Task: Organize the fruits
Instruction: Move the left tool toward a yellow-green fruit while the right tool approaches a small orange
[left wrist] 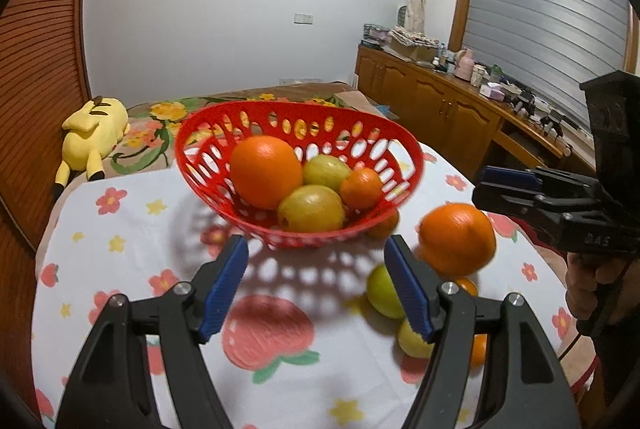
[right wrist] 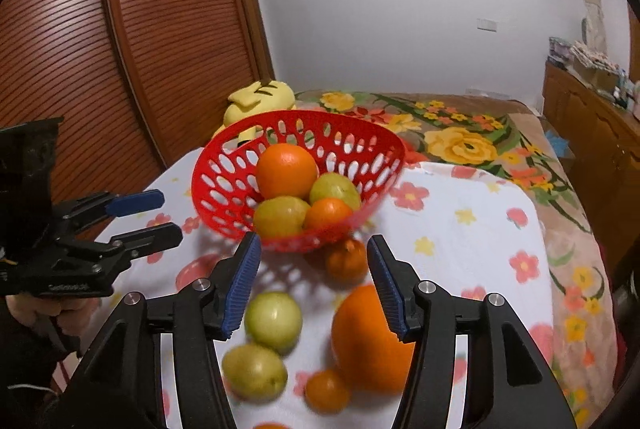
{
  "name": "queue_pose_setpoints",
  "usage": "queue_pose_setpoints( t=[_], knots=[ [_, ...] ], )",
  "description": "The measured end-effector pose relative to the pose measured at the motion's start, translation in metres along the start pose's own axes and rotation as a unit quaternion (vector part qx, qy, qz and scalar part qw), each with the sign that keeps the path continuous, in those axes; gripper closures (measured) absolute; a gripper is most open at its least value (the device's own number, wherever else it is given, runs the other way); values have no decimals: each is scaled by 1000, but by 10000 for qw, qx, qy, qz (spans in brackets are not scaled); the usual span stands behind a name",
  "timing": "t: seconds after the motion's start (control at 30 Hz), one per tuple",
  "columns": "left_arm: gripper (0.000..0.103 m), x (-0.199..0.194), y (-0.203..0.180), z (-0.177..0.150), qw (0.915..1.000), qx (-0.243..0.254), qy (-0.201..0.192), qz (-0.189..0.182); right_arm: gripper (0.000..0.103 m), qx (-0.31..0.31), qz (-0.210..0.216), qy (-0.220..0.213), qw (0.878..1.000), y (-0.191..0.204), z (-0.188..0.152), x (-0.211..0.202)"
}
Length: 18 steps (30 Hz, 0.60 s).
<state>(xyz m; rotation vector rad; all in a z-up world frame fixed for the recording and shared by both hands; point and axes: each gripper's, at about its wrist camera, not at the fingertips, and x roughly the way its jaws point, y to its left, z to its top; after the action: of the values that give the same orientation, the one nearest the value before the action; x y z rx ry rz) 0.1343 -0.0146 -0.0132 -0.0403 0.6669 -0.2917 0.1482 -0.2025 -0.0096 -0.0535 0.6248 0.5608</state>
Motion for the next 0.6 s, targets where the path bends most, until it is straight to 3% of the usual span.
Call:
queue_pose_setpoints(
  t=[0.23, 0.6],
  knots=[
    [31, 4, -14, -28, 9996, -23, 201, -179, 46, -23, -114, 80, 9999, 4, -45, -21],
    [31, 10, -17, -63, 9986, -132, 477, -202, 46, 96, -85, 384, 9992, 14, -103, -15]
  ],
)
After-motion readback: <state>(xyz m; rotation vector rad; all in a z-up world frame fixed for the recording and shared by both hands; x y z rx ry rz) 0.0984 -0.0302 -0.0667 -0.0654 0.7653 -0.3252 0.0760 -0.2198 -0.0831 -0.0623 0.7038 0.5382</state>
